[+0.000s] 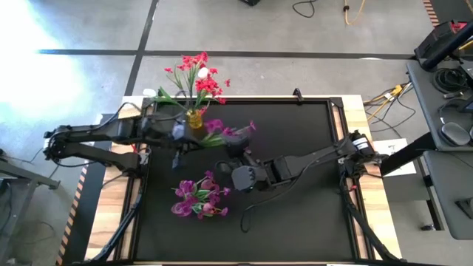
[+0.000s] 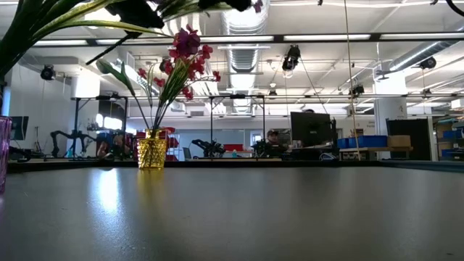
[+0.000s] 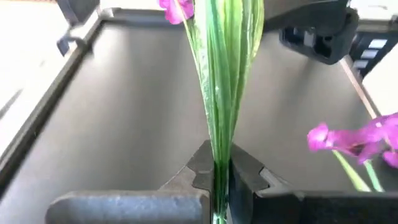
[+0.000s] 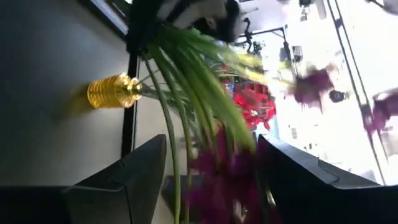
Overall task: Sort flowers into vase by color
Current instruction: Put the violet flowers into the violet vase
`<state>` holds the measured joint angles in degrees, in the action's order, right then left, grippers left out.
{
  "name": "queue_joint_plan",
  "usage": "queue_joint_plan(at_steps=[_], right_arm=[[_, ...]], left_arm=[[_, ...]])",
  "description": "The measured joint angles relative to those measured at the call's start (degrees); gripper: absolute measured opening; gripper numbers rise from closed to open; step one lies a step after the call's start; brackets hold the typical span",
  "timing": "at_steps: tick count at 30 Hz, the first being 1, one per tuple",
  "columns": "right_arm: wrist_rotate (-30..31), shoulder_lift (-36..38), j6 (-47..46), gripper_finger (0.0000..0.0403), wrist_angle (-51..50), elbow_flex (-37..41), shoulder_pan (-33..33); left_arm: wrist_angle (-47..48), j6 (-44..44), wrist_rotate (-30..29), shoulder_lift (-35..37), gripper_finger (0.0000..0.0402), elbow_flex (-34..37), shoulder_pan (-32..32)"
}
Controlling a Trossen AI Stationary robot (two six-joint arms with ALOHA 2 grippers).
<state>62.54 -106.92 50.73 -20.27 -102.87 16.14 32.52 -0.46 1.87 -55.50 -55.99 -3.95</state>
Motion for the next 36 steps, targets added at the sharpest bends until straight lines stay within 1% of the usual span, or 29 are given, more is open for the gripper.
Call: queue_joint_plan(at_steps=[3,7,10,14,17,20,25,28,31,36], right_arm=[[-1.36,1.46,-3.98,0.0243,-0.57,0.00,0.28],[-7.03,3.73,-10.43,0.0229,-0.66,0.84,0.44],[-10.69,5.43,-14.80,0.0215,-0.73,2.58,0.44],[-13.16,7.28,-19.19,0.0191,0.54,6.35,-0.06],[-13.24,8.37,-21.36,0.0163,2.73,10.55,-0.79],[-13.25,9.30,-22.75,0.0125,6.84,15.52,-1.49],[-13.26,11.71,-24.60,0.0056,15.38,24.72,-2.17],[-13.26,13.63,-26.27,0.0023,19.28,30.14,-2.21],[-13.27,15.76,-28.68,0.0011,22.38,34.79,-2.20],[-13.24,18.54,-32.03,0.0012,25.83,40.35,-2.18]], left_arm=[[-4.27,-0.29,-1.46,4.91,0.0002,3.45,0.01],[-8.87,-1.39,-1.97,12.02,0.0002,8.43,0.03],[-11.04,-1.74,-1.99,17.65,0.0002,12.33,0.43],[-12.81,-1.75,-1.78,25.18,0.0002,17.09,1.31],[-13.21,-1.99,-0.87,30.65,0.0002,20.13,2.22],[-13.40,-2.29,0.39,35.29,0.0002,22.47,3.33],[-15.48,-3.39,6.03,40.95,0.0002,25.70,5.46],[-18.73,-3.50,9.63,43.28,0.0002,28.28,6.86],[-21.41,-4.20,12.62,45.23,0.0002,31.08,8.12],[-27.58,-5.06,12.34,47.19,0.0002,37.09,10.67]])
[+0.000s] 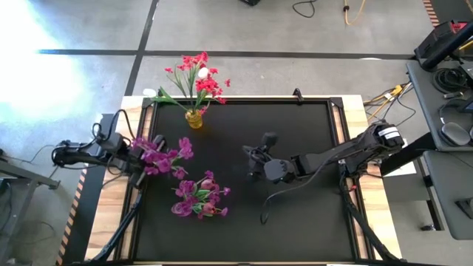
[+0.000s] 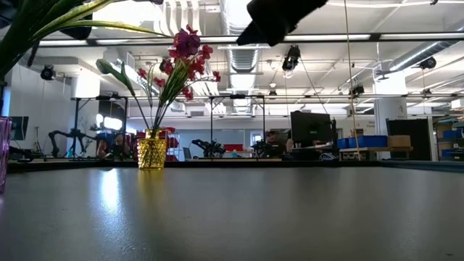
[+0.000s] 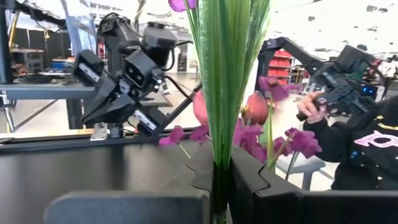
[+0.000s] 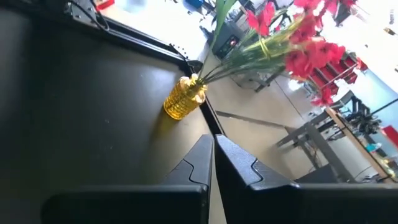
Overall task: Sort flowers into vase by color
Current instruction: Put the violet flowers into the violet vase
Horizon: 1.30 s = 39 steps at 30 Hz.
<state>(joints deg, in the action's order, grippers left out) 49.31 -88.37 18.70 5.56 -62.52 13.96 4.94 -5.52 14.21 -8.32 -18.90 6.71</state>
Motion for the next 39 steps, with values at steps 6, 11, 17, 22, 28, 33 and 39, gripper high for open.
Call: queue_joint_plan(at_steps=[6,11,17,22,28,33,39], right_arm=[[0.20,2.52,-3.69,0.0013,1.66,4.97,0.00],[0.19,2.86,-5.29,0.0013,2.92,6.64,0.00],[0.19,2.86,-6.18,0.0013,3.13,6.69,0.01],[0.19,2.86,-6.25,0.0013,3.54,6.55,0.02],[0.19,2.86,-6.16,0.0013,3.97,6.55,0.02],[0.19,2.84,-6.14,0.0013,4.18,6.53,0.02],[0.19,2.81,-6.16,0.0013,4.29,6.53,0.02]], left_arm=[[-3.59,-0.05,-5.59,0.09,0.0002,4.07,4.30],[-6.99,-0.66,-5.68,-0.45,0.0002,4.70,10.60],[-13.90,-1.61,-5.14,-1.33,0.0001,5.65,19.88],[-24.54,0.10,-8.06,-3.75,0.0001,11.35,25.23],[-36.95,1.33,-14.43,-8.06,0.0002,18.28,27.29],[-39.96,1.98,-14.78,-12.80,0.0002,16.79,27.40],[-40.20,1.43,-14.76,-19.90,0.0002,13.65,28.12]])
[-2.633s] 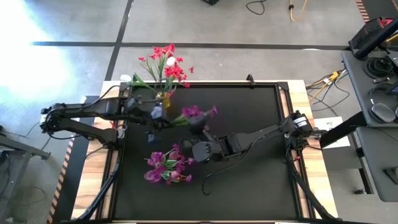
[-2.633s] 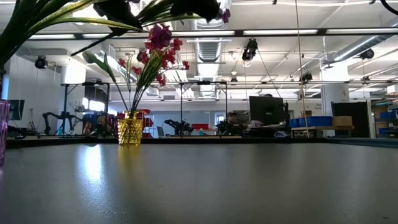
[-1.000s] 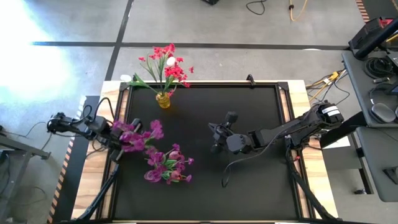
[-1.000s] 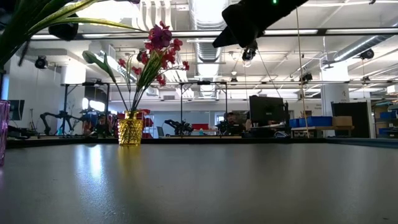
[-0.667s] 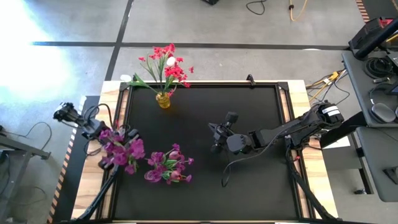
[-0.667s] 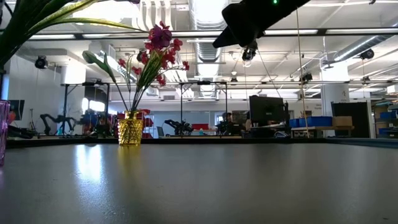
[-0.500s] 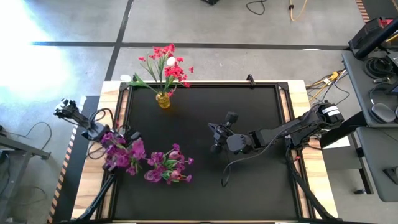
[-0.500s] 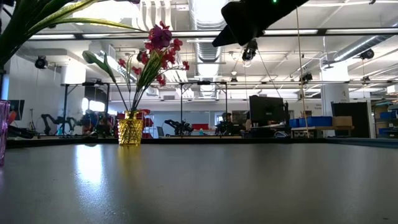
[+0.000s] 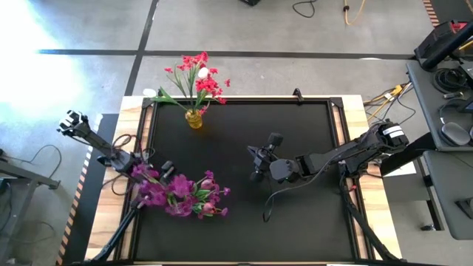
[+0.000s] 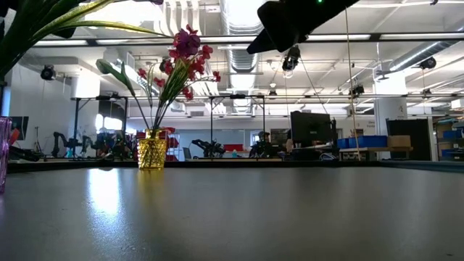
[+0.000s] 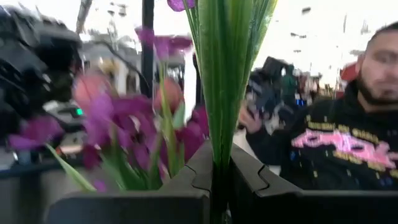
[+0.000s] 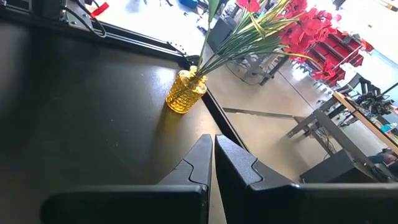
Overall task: Sort flowers into vase by color
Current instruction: Put the violet flowers into the violet vase
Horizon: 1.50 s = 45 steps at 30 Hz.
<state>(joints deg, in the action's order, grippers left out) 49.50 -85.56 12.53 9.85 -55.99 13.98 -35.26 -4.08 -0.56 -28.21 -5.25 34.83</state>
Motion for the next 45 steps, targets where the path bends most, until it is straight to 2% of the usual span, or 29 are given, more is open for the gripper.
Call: queue_joint_plan(at_steps=[4,10,17,39,45], right_arm=[[0.00,0.00,0.02,0.0013,0.07,0.00,0.00],[0.00,0.00,0.12,0.0013,0.07,0.00,0.00],[0.00,-0.02,0.48,0.0013,0.07,0.00,0.00],[0.00,-0.04,0.50,0.0013,0.07,-0.04,0.00],[0.00,-0.04,0.50,0.0013,0.11,-0.09,0.00]], left_arm=[[-0.89,-0.04,-0.09,-5.91,0.0002,-1.12,0.69],[-9.33,1.32,-0.26,-14.83,0.0002,-1.38,1.18],[-13.23,1.45,-0.37,-20.96,0.0002,-1.38,1.66],[-9.53,1.58,-1.89,-21.58,0.0003,-1.38,3.78],[-9.26,1.06,-1.90,-21.56,0.0036,-1.38,3.80]])
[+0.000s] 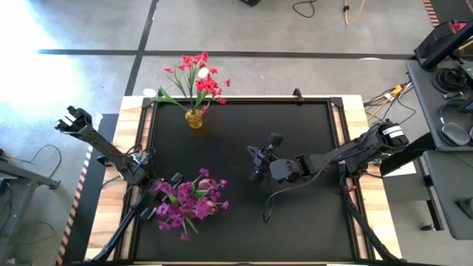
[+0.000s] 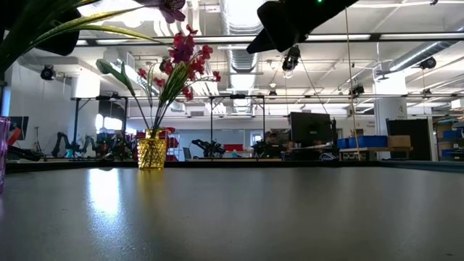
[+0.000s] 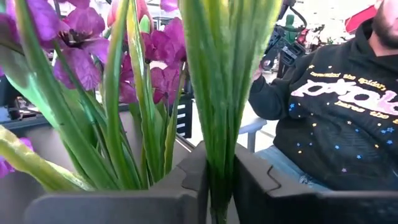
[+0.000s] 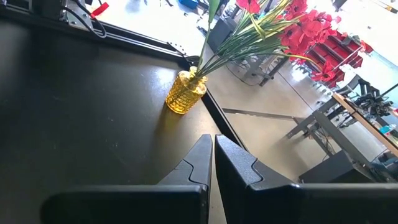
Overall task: Sort flowers into vase by color
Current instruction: Put the violet flowers into the violet vase, then adjust the violet vase
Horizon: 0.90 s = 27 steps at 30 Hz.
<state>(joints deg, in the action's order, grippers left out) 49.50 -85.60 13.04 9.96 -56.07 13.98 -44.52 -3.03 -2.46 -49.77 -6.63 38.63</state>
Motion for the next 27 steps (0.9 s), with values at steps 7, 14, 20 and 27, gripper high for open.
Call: queue_joint_plan(at_steps=[7,14,20,27], right_arm=[[-0.02,0.00,0.00,0.0013,0.13,0.00,0.02],[-0.11,0.00,0.00,0.0013,0.33,0.00,0.02],[-0.22,0.00,0.51,0.0013,0.81,0.00,0.15],[-0.28,0.00,1.23,0.0013,1.05,-0.84,0.93]], left_arm=[[1.19,-1.26,0.02,0.08,0.0101,0.02,0.00],[1.99,-2.01,0.06,0.22,0.0123,0.02,0.07],[2.01,-1.90,0.06,0.72,0.0097,0.02,0.17],[2.26,-1.77,0.05,2.07,0.0061,0.02,1.59]])
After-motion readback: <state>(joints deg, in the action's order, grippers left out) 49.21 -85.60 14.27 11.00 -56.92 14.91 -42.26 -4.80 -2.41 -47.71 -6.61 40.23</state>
